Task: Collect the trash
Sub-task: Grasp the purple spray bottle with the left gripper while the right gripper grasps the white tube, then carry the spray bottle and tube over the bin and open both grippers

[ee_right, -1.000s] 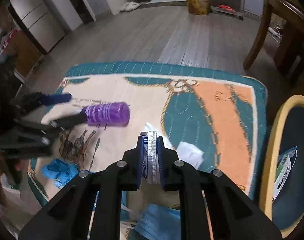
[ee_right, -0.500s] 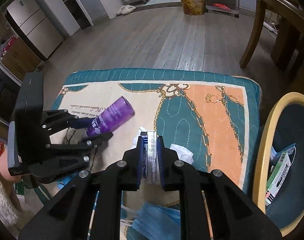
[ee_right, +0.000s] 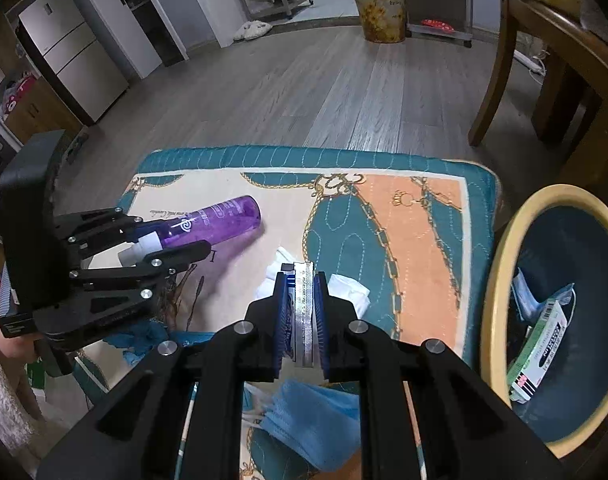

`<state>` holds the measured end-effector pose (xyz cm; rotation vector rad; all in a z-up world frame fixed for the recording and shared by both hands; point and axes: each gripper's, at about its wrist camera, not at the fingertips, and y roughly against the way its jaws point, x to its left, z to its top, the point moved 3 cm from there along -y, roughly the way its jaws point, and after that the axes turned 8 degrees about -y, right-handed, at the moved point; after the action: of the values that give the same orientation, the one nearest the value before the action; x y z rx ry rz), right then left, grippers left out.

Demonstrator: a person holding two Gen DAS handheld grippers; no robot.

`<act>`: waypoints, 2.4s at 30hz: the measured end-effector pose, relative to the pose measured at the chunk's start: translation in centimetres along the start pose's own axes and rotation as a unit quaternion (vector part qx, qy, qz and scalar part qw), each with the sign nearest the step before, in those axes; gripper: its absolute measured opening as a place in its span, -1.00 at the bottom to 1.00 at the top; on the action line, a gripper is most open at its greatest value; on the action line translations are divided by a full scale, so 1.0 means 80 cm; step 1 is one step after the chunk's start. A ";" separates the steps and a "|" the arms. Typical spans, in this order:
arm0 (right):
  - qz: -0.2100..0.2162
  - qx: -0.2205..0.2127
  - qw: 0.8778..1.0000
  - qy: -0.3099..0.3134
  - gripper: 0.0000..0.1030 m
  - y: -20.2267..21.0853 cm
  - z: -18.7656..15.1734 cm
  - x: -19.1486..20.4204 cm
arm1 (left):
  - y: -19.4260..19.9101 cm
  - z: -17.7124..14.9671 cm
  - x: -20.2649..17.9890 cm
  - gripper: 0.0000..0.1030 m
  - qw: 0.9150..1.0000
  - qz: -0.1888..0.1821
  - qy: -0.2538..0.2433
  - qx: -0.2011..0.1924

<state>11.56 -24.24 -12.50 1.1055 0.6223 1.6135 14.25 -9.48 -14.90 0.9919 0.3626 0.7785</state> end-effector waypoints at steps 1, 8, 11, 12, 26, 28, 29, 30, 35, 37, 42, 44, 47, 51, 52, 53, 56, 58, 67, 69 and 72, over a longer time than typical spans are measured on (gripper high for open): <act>0.000 -0.002 1.000 -0.001 -0.75 0.002 0.000 -0.001 | 0.004 0.005 -0.002 -0.35 1.000 0.000 0.000 -0.005; -0.002 -0.033 0.999 -0.014 -0.75 0.042 0.003 -0.021 | 0.041 0.035 -0.029 -0.35 0.999 0.007 -0.020 -0.049; -0.007 -0.049 0.998 -0.023 -0.75 0.063 0.005 -0.037 | 0.055 0.050 -0.047 -0.35 0.997 0.004 -0.029 -0.066; -0.008 -0.054 0.998 -0.027 -0.75 0.070 0.006 -0.043 | 0.059 0.053 -0.052 -0.35 0.997 0.003 -0.031 -0.069; -0.101 -0.124 0.983 -0.094 -0.78 0.177 0.015 -0.184 | 0.054 0.135 -0.182 -0.35 0.988 -0.062 -0.082 -0.114; -0.108 -0.125 0.980 -0.108 -0.78 0.182 0.013 -0.207 | 0.047 0.145 -0.204 -0.35 0.986 -0.073 -0.091 -0.116; -0.113 -0.124 0.979 -0.113 -0.78 0.183 0.012 -0.217 | 0.041 0.150 -0.216 -0.35 0.985 -0.079 -0.096 -0.116; -0.122 -0.123 0.978 -0.116 -0.78 0.184 0.010 -0.226 | 0.036 0.153 -0.225 -0.35 0.985 -0.082 -0.099 -0.115; -0.138 -0.110 0.977 -0.119 -0.78 0.184 -0.004 -0.254 | 0.007 0.163 -0.264 -0.35 0.984 -0.097 -0.112 -0.101; -0.145 -0.102 0.977 -0.119 -0.78 0.182 -0.008 -0.264 | -0.005 0.167 -0.277 -0.35 0.984 -0.101 -0.115 -0.095; -0.148 -0.087 0.978 -0.122 -0.78 0.176 -0.017 -0.281 | -0.028 0.173 -0.294 -0.34 0.985 -0.100 -0.114 -0.082; -0.158 -0.088 0.976 -0.120 -0.77 0.175 -0.018 -0.286 | -0.035 0.174 -0.299 -0.30 0.986 -0.092 -0.113 -0.079; -0.160 -0.093 0.974 -0.128 -0.74 0.178 -0.016 -0.291 | -0.036 0.174 -0.297 -0.04 0.987 -0.088 -0.105 -0.080; -0.158 -0.102 0.973 -0.137 -0.33 0.183 -0.012 -0.293 | -0.031 0.173 -0.285 0.09 0.988 -0.084 -0.094 -0.085; -0.156 -0.104 0.973 -0.138 -0.31 0.184 -0.012 -0.292 | -0.029 0.173 -0.282 0.12 0.989 -0.082 -0.091 -0.085; -0.155 -0.104 0.973 -0.137 -0.31 0.185 -0.011 -0.290 | -0.027 0.172 -0.278 0.16 0.989 -0.078 -0.089 -0.085; -0.157 -0.108 0.973 -0.131 -0.06 0.188 -0.007 -0.283 | -0.016 0.169 -0.268 0.25 0.990 -0.068 -0.086 -0.089; -0.157 -0.109 0.973 -0.126 0.00 0.190 -0.005 -0.275 | -0.008 0.167 -0.263 0.41 0.990 -0.065 -0.086 -0.091; -0.134 -0.142 0.973 -0.126 0.89 0.217 -0.002 -0.228 | 0.049 0.140 -0.222 0.78 0.991 -0.022 -0.085 -0.101; -0.130 -0.146 0.973 -0.124 0.89 0.222 -0.003 -0.215 | 0.059 0.132 -0.213 0.78 0.991 -0.010 -0.084 -0.099; -0.125 -0.146 0.975 -0.115 0.89 0.227 -0.008 -0.189 | 0.083 0.118 -0.194 0.78 0.993 0.001 -0.067 -0.101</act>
<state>3.28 -44.28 -3.12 0.9365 0.3413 1.2899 6.54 -24.43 -5.37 0.8490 0.1640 0.7311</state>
